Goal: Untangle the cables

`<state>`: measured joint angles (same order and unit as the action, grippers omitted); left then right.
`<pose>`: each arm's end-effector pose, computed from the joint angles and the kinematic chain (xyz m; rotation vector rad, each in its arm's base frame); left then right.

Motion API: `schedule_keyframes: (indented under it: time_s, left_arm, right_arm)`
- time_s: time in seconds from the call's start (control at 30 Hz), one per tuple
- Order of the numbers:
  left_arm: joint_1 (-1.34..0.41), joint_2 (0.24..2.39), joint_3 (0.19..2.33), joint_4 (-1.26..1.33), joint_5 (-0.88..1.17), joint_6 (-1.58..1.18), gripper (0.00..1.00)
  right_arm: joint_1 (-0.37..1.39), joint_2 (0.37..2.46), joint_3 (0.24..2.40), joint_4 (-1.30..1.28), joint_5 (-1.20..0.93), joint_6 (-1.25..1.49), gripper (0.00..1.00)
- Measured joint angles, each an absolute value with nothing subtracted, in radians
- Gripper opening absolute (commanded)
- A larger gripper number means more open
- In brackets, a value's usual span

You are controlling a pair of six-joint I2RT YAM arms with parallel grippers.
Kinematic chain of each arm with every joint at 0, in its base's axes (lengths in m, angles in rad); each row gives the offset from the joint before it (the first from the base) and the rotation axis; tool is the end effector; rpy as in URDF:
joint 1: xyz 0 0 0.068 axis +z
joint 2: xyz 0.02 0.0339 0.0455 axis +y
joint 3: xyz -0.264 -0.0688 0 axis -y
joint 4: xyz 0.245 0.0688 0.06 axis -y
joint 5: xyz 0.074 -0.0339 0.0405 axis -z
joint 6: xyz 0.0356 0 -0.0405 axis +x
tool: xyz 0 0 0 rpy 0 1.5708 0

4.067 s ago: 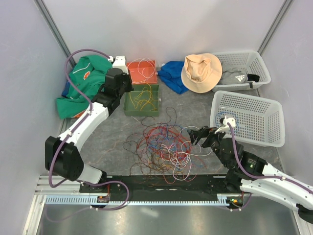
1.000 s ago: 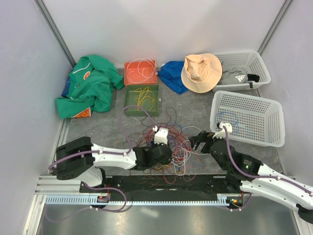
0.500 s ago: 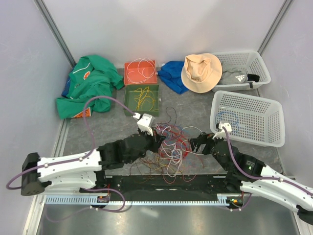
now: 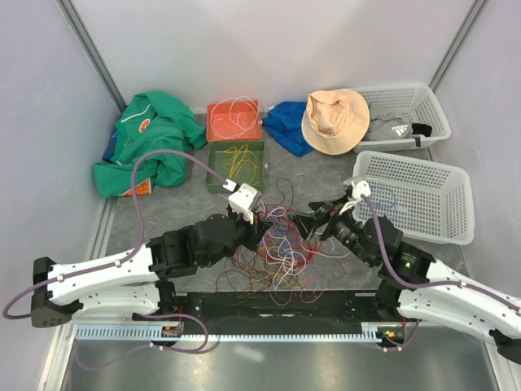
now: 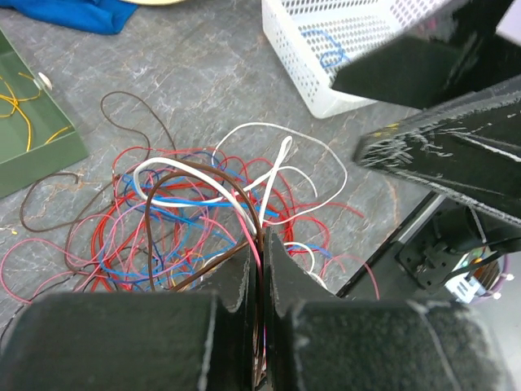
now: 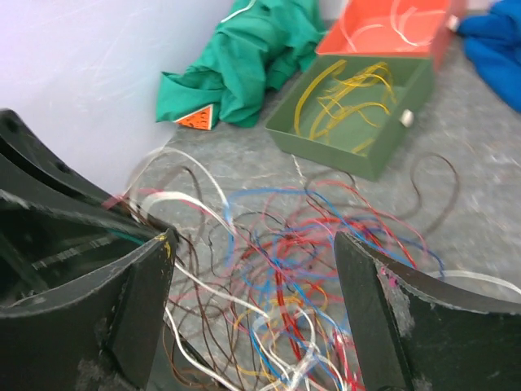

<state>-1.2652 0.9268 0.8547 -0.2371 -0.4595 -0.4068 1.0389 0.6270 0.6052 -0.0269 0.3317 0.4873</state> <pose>0.0786 -0.1965 0.3346 0.4914 1.8471 -0.7255 0.0911 0.1320 0.3178 -0.1990 1.6828 0.8992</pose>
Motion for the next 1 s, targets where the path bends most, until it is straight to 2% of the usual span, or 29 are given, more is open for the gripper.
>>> schedule_keyframes:
  time_s: [0.13,0.37,0.43,0.47,0.5,0.57,0.6,0.7,0.73,0.77,0.83,0.87,1.0]
  left_arm:
    - [-1.265,0.945,0.856,-0.252,-0.446,-0.397,0.02]
    - [-1.265,0.949,0.859,-0.254,-0.437,-0.393,0.02]
    - [-1.265,0.949,0.859,-0.254,-0.434,-0.393,0.02]
    - [-1.265,0.949,0.859,-0.254,-0.433,-0.393,0.02]
    - [-1.265,0.949,0.859,-0.254,-0.432,-0.393,0.02]
    - [-1.265,0.95,0.86,-0.254,-0.424,-0.393,0.02]
    - [-1.265,0.95,0.86,-0.254,-0.419,-0.393,0.02]
    - [-1.265,0.952,0.86,-0.256,-0.416,-0.393,0.02]
    - [-1.265,0.952,0.86,-0.259,-0.416,-0.393,0.07]
    - [-1.265,0.952,0.86,-0.262,-0.419,-0.394,0.32]
    - [-1.265,0.951,0.86,-0.272,-0.436,-0.397,0.56]
    - [-1.265,0.949,0.861,-0.283,-0.448,-0.4,0.98]
    - [-1.265,0.928,0.862,-0.34,-0.511,-0.435,1.0]
  right_arm:
    - [1.039,0.733,0.627,0.045,0.276,0.458,0.8]
    - [1.039,0.789,0.627,0.072,0.236,0.437,0.73]
    - [1.039,0.796,0.627,0.082,0.237,0.43,0.62]
    - [1.039,0.801,0.627,0.09,0.237,0.425,0.54]
    - [1.039,0.809,0.627,0.1,0.241,0.42,0.33]
    - [1.039,0.825,0.627,0.12,0.246,0.408,0.15]
    - [1.039,0.834,0.627,0.129,0.249,0.401,0.01]
    - [1.039,0.863,0.636,0.142,0.252,0.398,0.0]
    - [1.04,0.87,0.644,0.141,0.253,0.393,0.0]
    - [1.041,0.872,0.654,0.137,0.259,0.39,0.0]
    - [1.044,0.87,0.692,0.113,0.28,0.383,0.0]
    - [1.044,0.867,0.712,0.102,0.297,0.376,0.0]
    - [1.044,0.849,0.847,0.014,0.393,0.342,0.0]
